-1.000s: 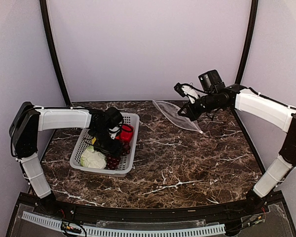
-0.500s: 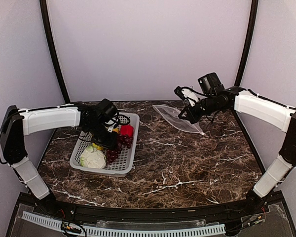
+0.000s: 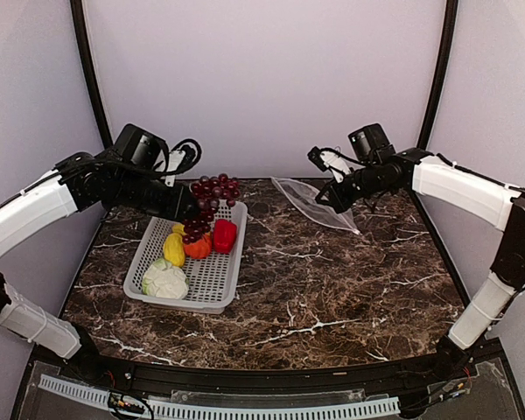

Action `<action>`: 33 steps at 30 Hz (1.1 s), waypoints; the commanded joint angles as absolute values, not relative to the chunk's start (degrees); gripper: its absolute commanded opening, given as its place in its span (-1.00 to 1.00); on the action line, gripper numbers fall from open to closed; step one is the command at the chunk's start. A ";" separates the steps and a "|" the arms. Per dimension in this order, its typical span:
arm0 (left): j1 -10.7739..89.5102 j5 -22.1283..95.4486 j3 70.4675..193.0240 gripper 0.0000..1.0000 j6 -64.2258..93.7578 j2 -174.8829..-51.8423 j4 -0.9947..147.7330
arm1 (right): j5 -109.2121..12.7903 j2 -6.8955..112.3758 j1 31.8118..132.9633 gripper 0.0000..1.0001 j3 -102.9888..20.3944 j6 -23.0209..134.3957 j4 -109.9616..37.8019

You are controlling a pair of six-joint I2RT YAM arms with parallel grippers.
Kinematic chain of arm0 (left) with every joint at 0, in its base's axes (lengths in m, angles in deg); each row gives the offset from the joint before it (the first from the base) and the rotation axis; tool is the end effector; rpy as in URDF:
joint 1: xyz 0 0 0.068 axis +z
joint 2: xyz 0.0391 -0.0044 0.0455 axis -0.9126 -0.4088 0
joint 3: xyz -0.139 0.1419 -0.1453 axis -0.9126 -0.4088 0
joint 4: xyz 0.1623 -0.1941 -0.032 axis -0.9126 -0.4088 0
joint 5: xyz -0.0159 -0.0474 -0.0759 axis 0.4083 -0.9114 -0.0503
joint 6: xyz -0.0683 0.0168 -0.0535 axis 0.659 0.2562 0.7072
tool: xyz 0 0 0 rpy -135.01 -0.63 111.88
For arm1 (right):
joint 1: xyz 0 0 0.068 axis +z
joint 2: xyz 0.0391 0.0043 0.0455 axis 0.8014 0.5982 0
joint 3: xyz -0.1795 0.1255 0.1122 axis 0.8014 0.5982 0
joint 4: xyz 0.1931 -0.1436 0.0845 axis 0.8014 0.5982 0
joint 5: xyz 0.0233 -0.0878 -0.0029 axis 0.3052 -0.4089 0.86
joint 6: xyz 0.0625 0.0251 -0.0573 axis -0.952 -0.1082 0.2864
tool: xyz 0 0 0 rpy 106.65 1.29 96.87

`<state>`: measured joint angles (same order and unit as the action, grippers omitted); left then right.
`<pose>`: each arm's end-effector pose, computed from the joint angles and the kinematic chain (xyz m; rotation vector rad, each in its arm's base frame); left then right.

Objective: Place the food in the zip-top bag and seal the zipper
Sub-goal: Pick up the fake fruit from the bin, then place the fake fruit in the zipper food storage bag.

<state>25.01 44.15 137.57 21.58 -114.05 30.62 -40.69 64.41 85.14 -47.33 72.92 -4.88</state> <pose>0.2399 -0.2091 0.3153 0.4572 2.2642 -0.5614 0.3172 0.2217 0.2606 -0.9687 2.1287 0.4948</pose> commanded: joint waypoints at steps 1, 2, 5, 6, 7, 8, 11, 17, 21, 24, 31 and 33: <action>22.59 40.65 138.24 -0.90 21.93 -111.46 37.89 | -41.57 67.22 85.14 -1.00 -50.28 72.10 -4.74; 22.26 40.45 137.80 -0.90 22.05 -110.93 39.11 | -41.29 67.85 85.16 -1.00 -50.83 71.96 -4.55; 20.61 37.84 133.31 -0.91 23.59 -109.42 50.46 | -39.24 69.64 85.19 -1.00 -52.53 71.13 -4.03; 20.21 37.60 131.86 -0.91 24.02 -108.58 53.57 | -38.23 70.17 85.23 -1.00 -53.20 70.78 -3.56; 19.36 37.38 129.26 -0.91 24.74 -108.25 59.99 | -37.31 70.74 85.25 -1.00 -53.81 70.44 -3.10; 19.02 37.24 128.17 -0.92 25.04 -108.02 62.68 | -36.67 71.06 85.25 -1.00 -54.30 70.15 -2.67; 17.75 36.36 125.80 -0.92 26.41 -109.33 72.60 | -35.04 71.47 85.23 -1.00 -55.10 69.72 -1.45; 15.27 39.65 121.07 -0.96 31.92 -114.78 93.20 | -31.25 71.01 85.20 -1.00 -55.54 67.73 0.51; 14.58 42.26 119.14 -0.98 36.11 -120.51 107.34 | -27.43 71.21 85.21 -1.00 -56.24 65.12 1.17; 14.02 43.87 119.51 -0.98 37.38 -123.68 113.89 | -25.80 70.93 85.25 -1.00 -56.52 63.71 1.47; 12.76 46.06 122.00 -0.98 36.81 -131.91 124.37 | -22.05 69.96 85.22 -1.00 -57.71 62.50 3.21; 12.55 46.46 122.87 -0.99 36.46 -134.19 126.78 | -21.31 69.57 85.25 -1.00 -57.90 61.05 3.45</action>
